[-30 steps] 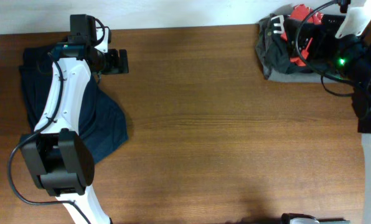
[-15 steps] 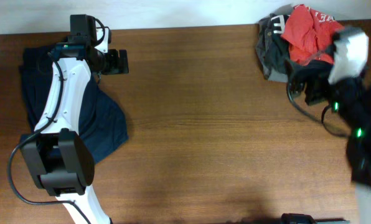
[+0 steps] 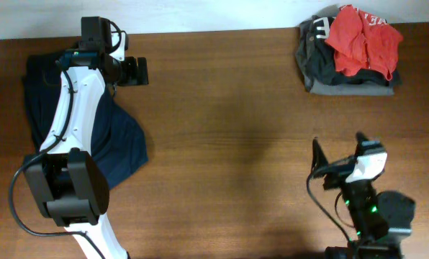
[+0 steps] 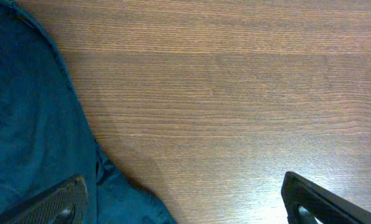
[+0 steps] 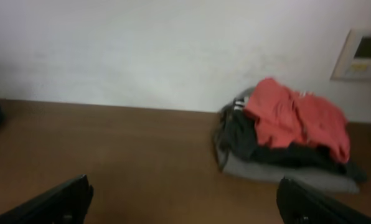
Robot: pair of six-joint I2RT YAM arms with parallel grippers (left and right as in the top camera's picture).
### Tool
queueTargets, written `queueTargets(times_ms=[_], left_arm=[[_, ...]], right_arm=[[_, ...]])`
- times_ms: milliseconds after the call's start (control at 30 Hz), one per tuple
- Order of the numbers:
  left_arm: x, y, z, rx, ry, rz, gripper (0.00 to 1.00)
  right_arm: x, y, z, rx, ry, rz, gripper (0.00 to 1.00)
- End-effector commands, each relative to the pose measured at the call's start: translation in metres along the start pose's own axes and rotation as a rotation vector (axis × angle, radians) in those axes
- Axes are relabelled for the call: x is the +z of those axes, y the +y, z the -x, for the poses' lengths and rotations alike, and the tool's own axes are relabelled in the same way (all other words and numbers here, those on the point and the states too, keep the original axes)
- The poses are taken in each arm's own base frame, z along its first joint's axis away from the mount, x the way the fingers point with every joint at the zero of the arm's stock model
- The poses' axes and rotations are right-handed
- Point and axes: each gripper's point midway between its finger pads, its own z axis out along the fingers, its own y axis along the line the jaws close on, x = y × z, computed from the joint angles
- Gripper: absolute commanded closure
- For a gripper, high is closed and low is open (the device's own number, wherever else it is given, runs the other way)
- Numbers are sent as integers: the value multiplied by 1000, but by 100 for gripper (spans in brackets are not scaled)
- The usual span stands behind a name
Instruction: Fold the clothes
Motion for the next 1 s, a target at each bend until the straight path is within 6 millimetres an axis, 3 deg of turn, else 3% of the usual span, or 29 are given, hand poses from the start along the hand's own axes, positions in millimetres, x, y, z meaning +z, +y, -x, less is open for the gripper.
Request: queueTargets(times_ms=[0,100,433,967], left_arm=[[4,-1,-3,-5,10,-4,1],[4,-1,-3,-5,11,-4,1],[4,-1,-3,-5,10,-4,1],[4,-1,-3,-5,11,-4,1]], right_arm=[[-2,-4,-23,32,2,-28,1],[-5,-5,-44,31,0,-42,1],[-5,-5,-84,30,-8,-44,1],[-2,-12,-85,19,-34,-93,1]])
